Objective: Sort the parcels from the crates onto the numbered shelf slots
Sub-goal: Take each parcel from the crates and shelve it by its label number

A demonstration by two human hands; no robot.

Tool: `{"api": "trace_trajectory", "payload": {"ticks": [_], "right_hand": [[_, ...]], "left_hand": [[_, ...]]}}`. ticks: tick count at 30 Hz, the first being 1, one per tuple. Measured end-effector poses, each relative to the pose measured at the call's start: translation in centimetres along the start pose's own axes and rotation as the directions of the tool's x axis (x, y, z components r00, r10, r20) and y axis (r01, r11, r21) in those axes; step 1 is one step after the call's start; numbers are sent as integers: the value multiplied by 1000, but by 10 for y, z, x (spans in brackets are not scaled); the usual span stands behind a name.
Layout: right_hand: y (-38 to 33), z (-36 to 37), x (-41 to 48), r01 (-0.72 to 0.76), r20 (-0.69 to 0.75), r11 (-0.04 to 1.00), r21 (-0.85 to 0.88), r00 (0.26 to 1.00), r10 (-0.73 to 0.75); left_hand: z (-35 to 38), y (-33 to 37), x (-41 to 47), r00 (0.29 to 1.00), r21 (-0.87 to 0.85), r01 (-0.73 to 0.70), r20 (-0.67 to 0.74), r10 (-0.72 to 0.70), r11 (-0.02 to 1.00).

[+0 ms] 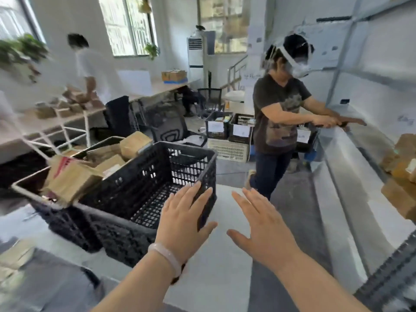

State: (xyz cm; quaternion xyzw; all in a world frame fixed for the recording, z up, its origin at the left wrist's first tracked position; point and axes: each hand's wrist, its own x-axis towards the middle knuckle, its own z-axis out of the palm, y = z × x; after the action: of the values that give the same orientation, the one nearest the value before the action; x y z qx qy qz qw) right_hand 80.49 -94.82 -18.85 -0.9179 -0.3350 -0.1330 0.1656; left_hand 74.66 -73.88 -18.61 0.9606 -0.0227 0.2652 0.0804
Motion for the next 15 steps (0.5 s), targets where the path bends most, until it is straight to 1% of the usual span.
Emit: {"api": "trace_trajectory", "payload": {"ticks": [4,11,15], "right_hand": [[-86,35,42,83,2,992,98,997,-84],[-240,98,104,154,15,963,222,987,-161],[-297,127,132,124,25,955,269,991,-135]], "left_hand": [[-38,-84,-37,991,45,132,-4,-132,990],[-92,-240,-87,960,29,280,-9,-280,960],[-103,-308,-97,949,-4,313,35,-313,950]]}}
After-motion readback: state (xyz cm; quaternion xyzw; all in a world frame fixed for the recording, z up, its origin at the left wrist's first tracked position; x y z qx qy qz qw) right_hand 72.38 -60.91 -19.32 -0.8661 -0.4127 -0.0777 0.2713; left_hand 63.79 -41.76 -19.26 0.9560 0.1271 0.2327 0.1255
